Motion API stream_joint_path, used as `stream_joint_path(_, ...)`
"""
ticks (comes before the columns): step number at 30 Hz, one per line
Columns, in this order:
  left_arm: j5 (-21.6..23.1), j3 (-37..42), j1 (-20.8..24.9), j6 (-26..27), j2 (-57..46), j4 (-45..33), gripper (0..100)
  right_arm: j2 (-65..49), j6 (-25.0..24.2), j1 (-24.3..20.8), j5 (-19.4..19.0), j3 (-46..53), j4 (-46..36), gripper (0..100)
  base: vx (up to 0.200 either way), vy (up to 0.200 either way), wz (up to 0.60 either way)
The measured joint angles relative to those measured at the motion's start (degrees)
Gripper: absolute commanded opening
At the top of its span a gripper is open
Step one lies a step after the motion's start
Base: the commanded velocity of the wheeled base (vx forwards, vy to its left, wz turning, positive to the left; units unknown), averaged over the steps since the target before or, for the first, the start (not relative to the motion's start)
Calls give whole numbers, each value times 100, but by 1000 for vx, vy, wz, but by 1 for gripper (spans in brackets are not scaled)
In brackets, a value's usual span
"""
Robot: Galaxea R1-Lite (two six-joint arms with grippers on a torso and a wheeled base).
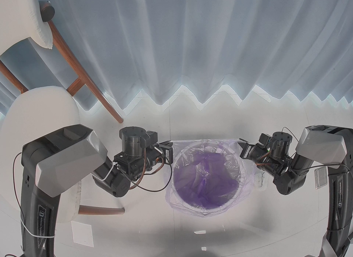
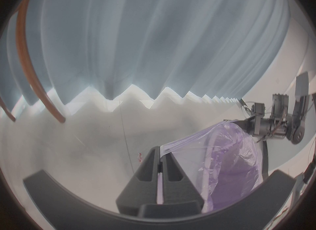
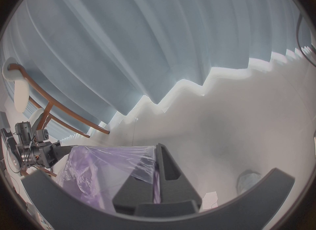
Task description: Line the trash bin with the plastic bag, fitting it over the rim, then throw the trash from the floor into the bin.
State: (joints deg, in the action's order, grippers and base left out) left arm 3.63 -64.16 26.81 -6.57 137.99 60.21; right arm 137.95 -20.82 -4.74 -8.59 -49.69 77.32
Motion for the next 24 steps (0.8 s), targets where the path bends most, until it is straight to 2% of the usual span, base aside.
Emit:
stream_joint_path(8, 11, -4, -156, -1009, 154, -7, 0, 146, -819, 6, 74, 7, 2, 0, 0, 0, 0)
stream_joint_path(15, 6, -4, -184, -2277, 236, 57, 0, 235, -1281, 26, 124, 35, 18, 0, 0, 0, 0)
stream_joint_path(18, -63, 13, -173, -2422, 265, 69, 0, 265, -1487, 45, 140, 68, 24, 0, 0, 0, 0)
stream_joint_path(24, -161, 38, -129, -2433, 341, 148, 0, 334, -1569, 69, 145, 206, 88, 0, 0, 0, 0)
